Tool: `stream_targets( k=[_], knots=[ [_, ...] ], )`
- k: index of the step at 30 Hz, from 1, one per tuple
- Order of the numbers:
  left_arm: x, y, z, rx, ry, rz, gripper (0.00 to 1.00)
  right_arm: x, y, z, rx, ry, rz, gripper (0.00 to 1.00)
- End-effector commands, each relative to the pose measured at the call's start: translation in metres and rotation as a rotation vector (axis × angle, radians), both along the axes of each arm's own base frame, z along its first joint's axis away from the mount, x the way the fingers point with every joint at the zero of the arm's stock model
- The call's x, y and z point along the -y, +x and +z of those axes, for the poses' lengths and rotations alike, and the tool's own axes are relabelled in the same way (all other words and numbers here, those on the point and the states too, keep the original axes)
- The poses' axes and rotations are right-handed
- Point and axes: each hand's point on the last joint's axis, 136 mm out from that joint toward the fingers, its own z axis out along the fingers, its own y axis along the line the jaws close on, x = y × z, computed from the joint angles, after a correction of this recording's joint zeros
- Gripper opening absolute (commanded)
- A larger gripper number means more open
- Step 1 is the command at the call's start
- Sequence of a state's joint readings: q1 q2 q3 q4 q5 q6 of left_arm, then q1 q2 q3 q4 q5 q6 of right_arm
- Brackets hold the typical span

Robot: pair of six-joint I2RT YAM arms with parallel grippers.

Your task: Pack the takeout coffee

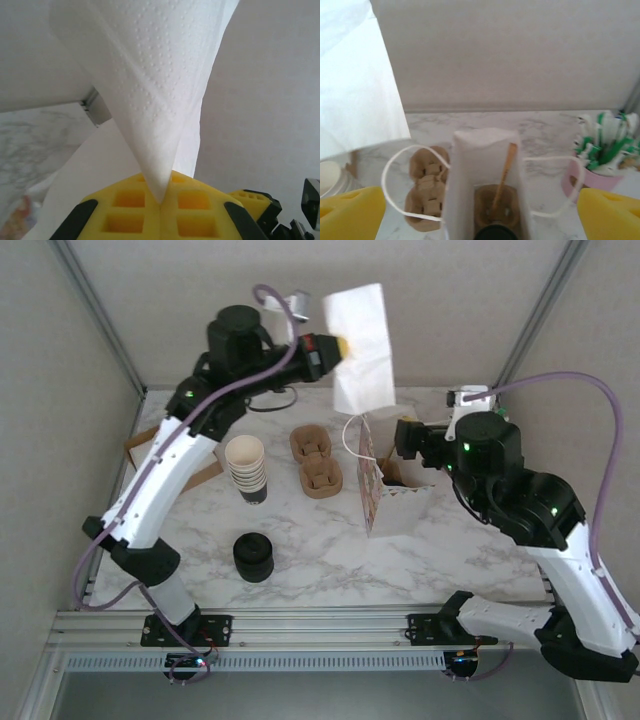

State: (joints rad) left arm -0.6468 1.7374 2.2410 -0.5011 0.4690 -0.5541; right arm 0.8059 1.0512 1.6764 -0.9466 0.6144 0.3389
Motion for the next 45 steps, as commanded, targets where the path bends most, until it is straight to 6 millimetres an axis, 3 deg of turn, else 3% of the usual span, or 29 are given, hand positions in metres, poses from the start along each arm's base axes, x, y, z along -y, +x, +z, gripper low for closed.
stream_targets(
  k=[1, 9, 14, 26, 37, 45],
  knots=[
    [0.028, 0.000, 0.000, 0.014, -0.017, -0.003, 0.00, 0.031, -0.008, -0.004, 0.008, -0.004, -0.132, 0.99],
    [0.100, -0.011, -0.045, -0.080, 0.000, -0.105, 0.00, 0.063, -0.026, -0.007, 0.016, 0.003, -0.206, 0.99],
    [0.120, -0.003, -0.081, -0.139, 0.049, -0.115, 0.00, 0.065, -0.027, -0.009, 0.014, -0.004, -0.205, 0.99],
    [0.102, 0.006, -0.130, -0.168, 0.164, -0.021, 0.00, 0.052, -0.018, -0.018, -0.013, -0.050, -0.181, 0.99],
    [0.076, 0.012, -0.146, -0.174, 0.215, 0.064, 0.00, 0.039, -0.009, -0.024, -0.034, -0.070, -0.158, 0.99],
    [0.082, 0.023, -0.177, -0.216, 0.330, 0.110, 0.00, 0.035, -0.006, -0.028, -0.049, -0.079, -0.153, 0.99]
  ],
)
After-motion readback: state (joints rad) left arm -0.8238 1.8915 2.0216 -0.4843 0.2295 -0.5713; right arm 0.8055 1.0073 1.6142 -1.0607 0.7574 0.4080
